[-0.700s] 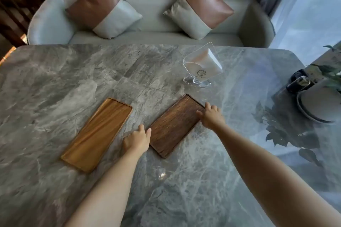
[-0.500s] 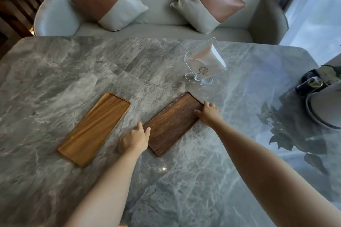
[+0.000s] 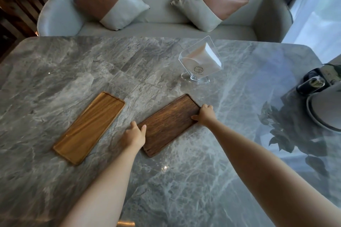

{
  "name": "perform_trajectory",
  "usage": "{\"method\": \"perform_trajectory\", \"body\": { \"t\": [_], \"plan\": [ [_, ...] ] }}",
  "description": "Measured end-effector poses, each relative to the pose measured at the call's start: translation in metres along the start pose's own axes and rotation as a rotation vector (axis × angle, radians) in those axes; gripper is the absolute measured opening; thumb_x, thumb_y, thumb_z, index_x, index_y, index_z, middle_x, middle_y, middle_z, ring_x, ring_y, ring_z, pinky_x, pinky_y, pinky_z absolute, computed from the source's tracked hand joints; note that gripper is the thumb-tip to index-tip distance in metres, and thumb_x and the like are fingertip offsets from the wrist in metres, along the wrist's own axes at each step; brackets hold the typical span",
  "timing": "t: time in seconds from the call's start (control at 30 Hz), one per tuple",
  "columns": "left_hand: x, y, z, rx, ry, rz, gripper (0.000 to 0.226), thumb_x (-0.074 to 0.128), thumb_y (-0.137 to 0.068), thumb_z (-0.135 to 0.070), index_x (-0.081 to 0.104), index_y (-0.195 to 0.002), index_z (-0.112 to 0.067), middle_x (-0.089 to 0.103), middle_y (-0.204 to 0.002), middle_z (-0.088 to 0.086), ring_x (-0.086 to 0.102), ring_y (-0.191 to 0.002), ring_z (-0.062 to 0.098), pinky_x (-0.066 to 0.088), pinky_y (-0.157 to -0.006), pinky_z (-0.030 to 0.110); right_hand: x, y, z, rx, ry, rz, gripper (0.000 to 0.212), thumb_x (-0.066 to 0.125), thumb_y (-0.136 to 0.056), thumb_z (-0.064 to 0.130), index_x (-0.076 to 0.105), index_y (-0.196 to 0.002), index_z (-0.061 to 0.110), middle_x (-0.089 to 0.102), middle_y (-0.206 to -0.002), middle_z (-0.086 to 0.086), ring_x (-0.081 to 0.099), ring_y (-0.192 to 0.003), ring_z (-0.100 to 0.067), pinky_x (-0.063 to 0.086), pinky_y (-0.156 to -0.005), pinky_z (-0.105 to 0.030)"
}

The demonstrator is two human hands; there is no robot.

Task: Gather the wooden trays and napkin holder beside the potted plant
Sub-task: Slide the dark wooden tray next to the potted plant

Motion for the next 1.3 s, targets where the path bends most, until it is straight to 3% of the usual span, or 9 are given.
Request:
{"method": "perform_trajectory", "body": {
  "t": [0.2,0.3,0.4,0.57,0.67,0.73,0.87,1.07,1.3],
  "plan": [
    [0.004,0.0,-0.018,0.012,0.011,0.032,0.048,0.035,-0.098,-0.041,0.036,-0.134,-0.009,0.055,-0.128,0.025,0.053,-0.118,0.041,0.045,-0.098,0.049,-0.011,0.01,-0.035,0.046,-0.09,-0.007,0.042,0.065,-0.084,0.025,0.045,-0.111,-0.001,0.05,-0.126,-0.023,0.053,-0.103,-0.032,0.041,-0.079,-0.035],
    [0.006,0.0,-0.042,0.06,0.063,0.046,0.048,0.039,-0.098,-0.039,0.037,-0.135,-0.009,0.051,-0.132,0.025,0.051,-0.12,0.04,0.043,-0.102,0.049,-0.021,0.011,-0.065,0.084,-0.179,-0.023,0.031,0.064,-0.085,0.025,0.04,-0.078,0.007,0.056,-0.085,-0.013,0.046,-0.082,-0.024,0.034,-0.06,-0.031],
    [0.012,-0.001,-0.072,0.116,0.076,0.064,0.048,0.04,-0.097,-0.04,0.037,-0.135,-0.011,0.048,-0.133,0.025,0.05,-0.121,0.04,0.043,-0.102,0.047,-0.038,0.017,-0.094,0.117,-0.22,-0.088,0.047,0.062,-0.086,0.025,0.027,-0.056,0.015,0.037,-0.058,-0.002,0.041,-0.057,-0.02,0.024,-0.045,-0.029],
    [0.022,0.006,-0.145,0.272,-0.009,0.042,0.045,0.04,-0.097,-0.039,0.041,-0.132,-0.011,0.051,-0.129,0.026,0.051,-0.12,0.041,0.043,-0.1,0.045,-0.068,0.038,-0.149,0.195,-0.332,-0.143,0.044,0.055,-0.091,0.025,0.037,-0.054,0.012,0.048,-0.055,-0.006,0.051,-0.05,-0.024,0.043,-0.051,-0.034],
    [0.028,0.018,-0.199,0.39,-0.061,0.023,0.044,0.041,-0.097,-0.039,0.043,-0.131,-0.012,0.053,-0.13,0.025,0.051,-0.12,0.041,0.044,-0.097,0.043,-0.082,0.054,-0.188,0.262,-0.531,-0.18,0.036,0.057,-0.091,0.021,0.043,-0.059,0.011,0.056,-0.069,-0.013,0.063,-0.066,-0.032,0.058,-0.065,-0.044],
    [0.037,0.027,-0.235,0.459,-0.1,0.025,0.045,0.041,-0.097,-0.04,0.042,-0.133,-0.014,0.051,-0.133,0.023,0.049,-0.123,0.04,0.043,-0.1,0.044,-0.09,0.065,-0.215,0.309,-0.649,-0.225,0.033,0.06,-0.089,0.019,0.043,-0.062,0.011,0.057,-0.082,-0.016,0.064,-0.072,-0.033,0.061,-0.061,-0.042],
    [0.062,0.05,-0.304,0.591,-0.153,0.064,0.048,0.04,-0.097,-0.042,0.04,-0.137,-0.016,0.045,-0.139,0.021,0.044,-0.128,0.038,0.04,-0.103,0.045,-0.101,0.083,-0.265,0.387,-0.839,-0.276,0.026,0.061,-0.088,0.017,0.041,-0.072,0.011,0.056,-0.085,-0.014,0.058,-0.051,-0.022,0.051,-0.032,-0.023],
    [0.1,0.082,-0.402,0.765,-0.245,0.121,0.049,0.042,-0.096,-0.042,0.037,-0.14,-0.021,0.042,-0.14,0.022,0.042,-0.129,0.039,0.038,-0.106,0.044,-0.104,0.097,-0.321,0.459,-0.967,-0.281,0.031,0.061,-0.088,0.015,0.035,-0.071,0.016,0.059,-0.081,-0.015,0.056,-0.027,-0.012,0.048,-0.029,-0.02],
    [0.145,0.105,-0.477,0.874,-0.374,0.122,0.051,0.042,-0.096,-0.042,0.032,-0.143,-0.023,0.029,-0.148,0.024,0.03,-0.135,0.041,0.031,-0.11,0.048,-0.098,0.09,-0.351,0.496,-1.077,-0.285,0.026,0.059,-0.089,0.01,0.036,-0.079,0.01,0.058,-0.066,-0.015,0.055,-0.027,-0.01,0.05,-0.031,-0.022]
  ]
}}
Point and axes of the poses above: each hand's wrist, its own y-axis away from the middle knuckle, its own x-axis out of the palm, z = x × y, the point moved 8 cm from there along -y, towards the middle knuckle
